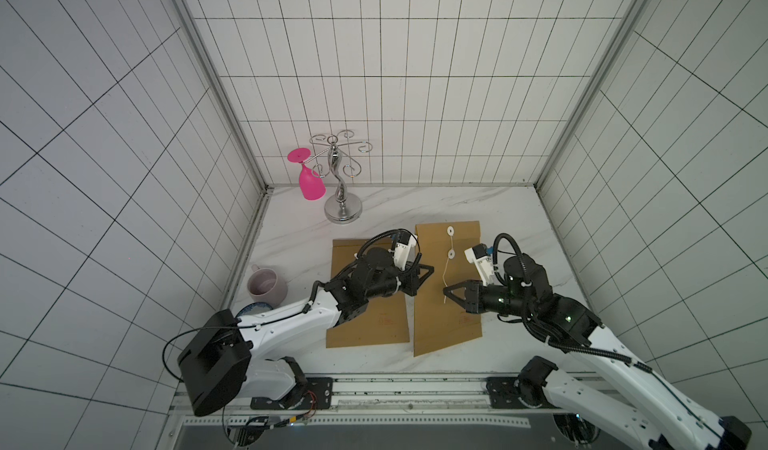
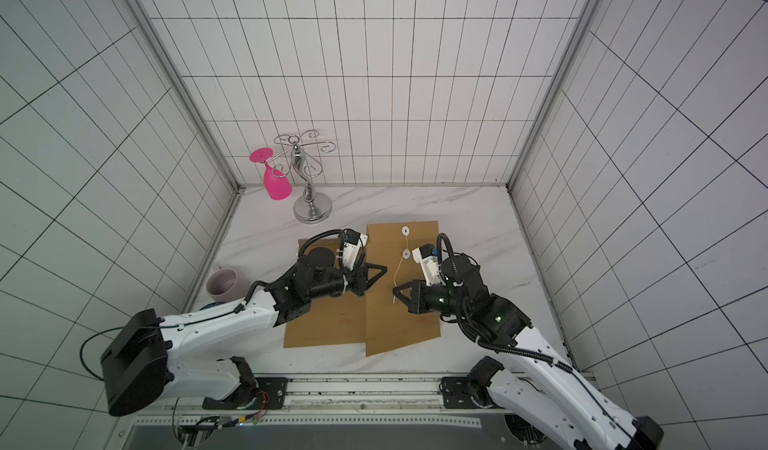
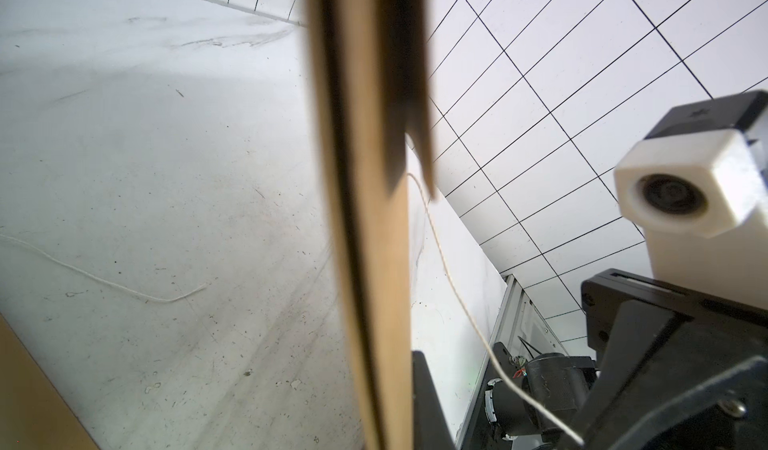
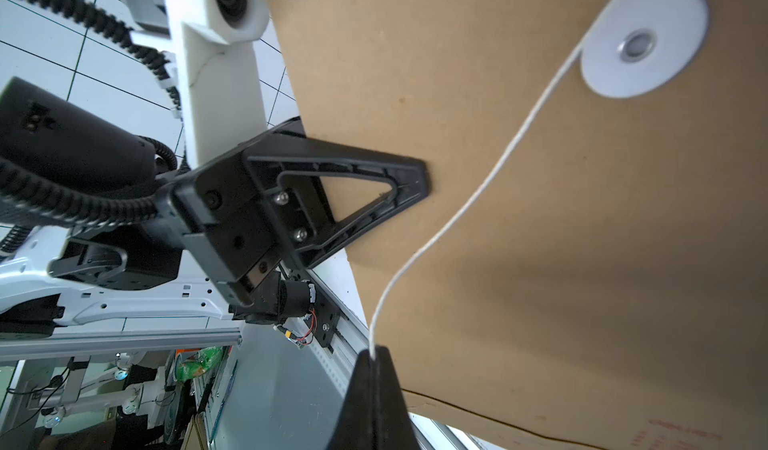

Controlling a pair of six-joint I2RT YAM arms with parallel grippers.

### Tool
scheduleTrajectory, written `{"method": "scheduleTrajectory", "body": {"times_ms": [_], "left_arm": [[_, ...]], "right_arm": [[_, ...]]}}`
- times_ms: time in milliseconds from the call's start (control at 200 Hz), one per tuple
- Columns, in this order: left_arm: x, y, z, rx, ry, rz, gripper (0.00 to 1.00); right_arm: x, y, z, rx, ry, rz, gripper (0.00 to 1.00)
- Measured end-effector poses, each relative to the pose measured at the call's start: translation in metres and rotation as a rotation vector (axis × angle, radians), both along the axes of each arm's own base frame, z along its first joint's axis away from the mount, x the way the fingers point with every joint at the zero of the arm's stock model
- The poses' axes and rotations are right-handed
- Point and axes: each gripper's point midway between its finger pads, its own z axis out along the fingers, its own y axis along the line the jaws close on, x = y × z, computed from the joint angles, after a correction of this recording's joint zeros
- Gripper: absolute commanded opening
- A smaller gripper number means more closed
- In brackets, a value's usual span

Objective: Open the file bag

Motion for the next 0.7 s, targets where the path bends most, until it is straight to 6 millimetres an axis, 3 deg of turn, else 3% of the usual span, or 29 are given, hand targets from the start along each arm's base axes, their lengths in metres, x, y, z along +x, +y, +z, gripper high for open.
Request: {"method": "scheduleTrajectory", "body": {"times_ms": [460,545,700], "left_arm": [[-0.001,0.001,-0.009,0.002,0.002,0.014,0.00],[-0.004,-0.001,-0.009,-0.002,-0.001,0.008,0.00],[-0.010,-0.004,-0.010,-0.005,-0.003,-0.008,0.00]], "right_arm": [[-0.007,-0.009,-0.013,-0.068,0.049,-0.005,0.00],[0.005,-0.011,0.005,-0.097,0.012,-0.039,0.00],[0.045,-0.023,0.072,-0.084,-0.125,-0.140,0.00]]}}
